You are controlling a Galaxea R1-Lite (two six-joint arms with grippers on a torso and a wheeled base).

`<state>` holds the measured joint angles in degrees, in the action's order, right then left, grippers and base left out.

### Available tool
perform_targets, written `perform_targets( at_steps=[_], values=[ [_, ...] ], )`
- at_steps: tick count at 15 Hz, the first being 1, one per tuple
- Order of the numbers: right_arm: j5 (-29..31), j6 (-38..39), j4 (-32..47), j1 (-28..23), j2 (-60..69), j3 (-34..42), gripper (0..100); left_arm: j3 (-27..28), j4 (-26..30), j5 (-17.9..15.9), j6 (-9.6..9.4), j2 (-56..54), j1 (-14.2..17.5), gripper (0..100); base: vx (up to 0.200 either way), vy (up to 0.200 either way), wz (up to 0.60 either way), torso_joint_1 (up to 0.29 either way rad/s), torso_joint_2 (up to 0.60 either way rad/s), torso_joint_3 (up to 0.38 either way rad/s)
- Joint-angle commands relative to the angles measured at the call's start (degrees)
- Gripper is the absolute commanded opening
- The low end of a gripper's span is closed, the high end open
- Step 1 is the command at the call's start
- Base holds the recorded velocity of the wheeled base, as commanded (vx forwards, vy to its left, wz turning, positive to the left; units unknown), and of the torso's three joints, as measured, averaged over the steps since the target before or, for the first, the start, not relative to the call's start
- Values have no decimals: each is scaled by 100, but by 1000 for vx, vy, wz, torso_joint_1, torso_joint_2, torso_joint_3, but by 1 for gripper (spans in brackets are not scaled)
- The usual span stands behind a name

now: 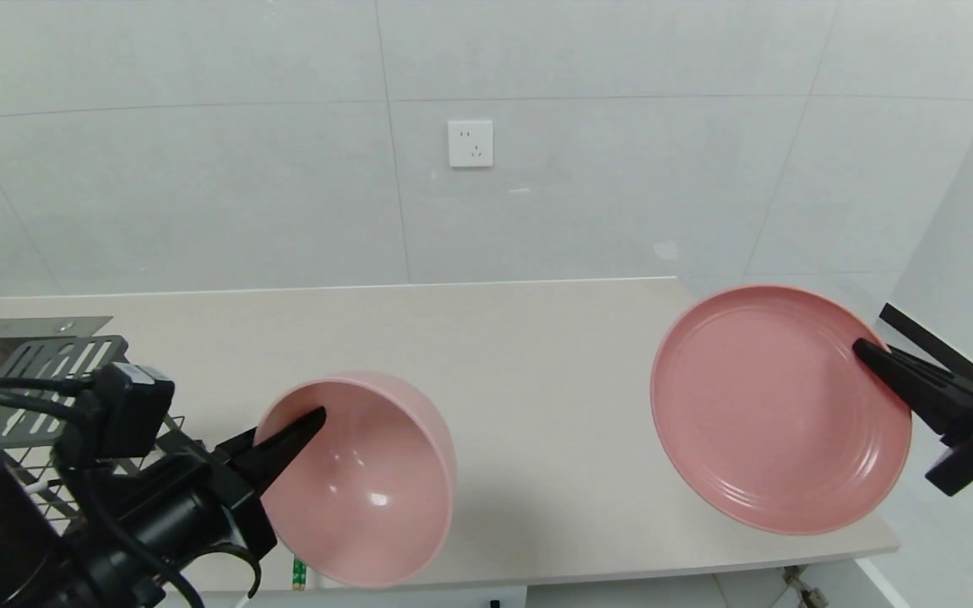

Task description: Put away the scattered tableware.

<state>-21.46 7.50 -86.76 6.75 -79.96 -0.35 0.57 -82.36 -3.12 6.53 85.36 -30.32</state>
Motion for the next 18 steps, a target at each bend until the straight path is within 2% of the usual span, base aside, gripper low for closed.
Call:
perform_targets(
  at_steps=[1,3,5,7,8,10,11,12,14,15,16,18],
  values=[
    [1,-3,1,1,112,27,0,-57,106,-31,15,-573,167,0,0,0,0,0,0,0],
    [10,-3,-8,1,121,27,0,-57,185,-22,32,-687,351,0,0,0,0,0,0,0],
    [19,76,36,1,428,27,0,-57,669,-13,58,-1092,870,0,0,0,0,0,0,0],
    [1,94,115,10,631,27,0,-57,1222,-13,58,-1540,887,0,0,0,0,0,0,0],
    [10,173,291,10,815,27,0,-57,1811,-4,85,-2058,887,0,0,0,0,0,0,0],
    [19,366,669,37,947,27,0,-57,2409,-4,322,-2533,896,0,0,0,0,0,0,0],
    [1,657,854,107,947,18,0,-57,2963,-22,691,-2849,887,0,0,0,0,0,0,0],
    [1,718,845,142,938,0,0,-40,3384,-22,700,-2920,896,0,0,0,0,0,0,0],
    [27,613,854,107,1026,27,0,-40,3789,-31,586,-2946,808,0,0,0,0,0,0,0],
    [63,454,915,116,1132,35,0,-57,3921,4,322,-2981,703,0,0,0,0,0,0,0],
    [177,270,1065,98,1184,27,0,-57,4237,57,15,-3122,764,0,0,0,0,0,0,0],
    [731,6,1610,142,1325,27,0,-57,5432,75,-91,-3746,1072,0,0,0,0,0,0,0]
  ],
)
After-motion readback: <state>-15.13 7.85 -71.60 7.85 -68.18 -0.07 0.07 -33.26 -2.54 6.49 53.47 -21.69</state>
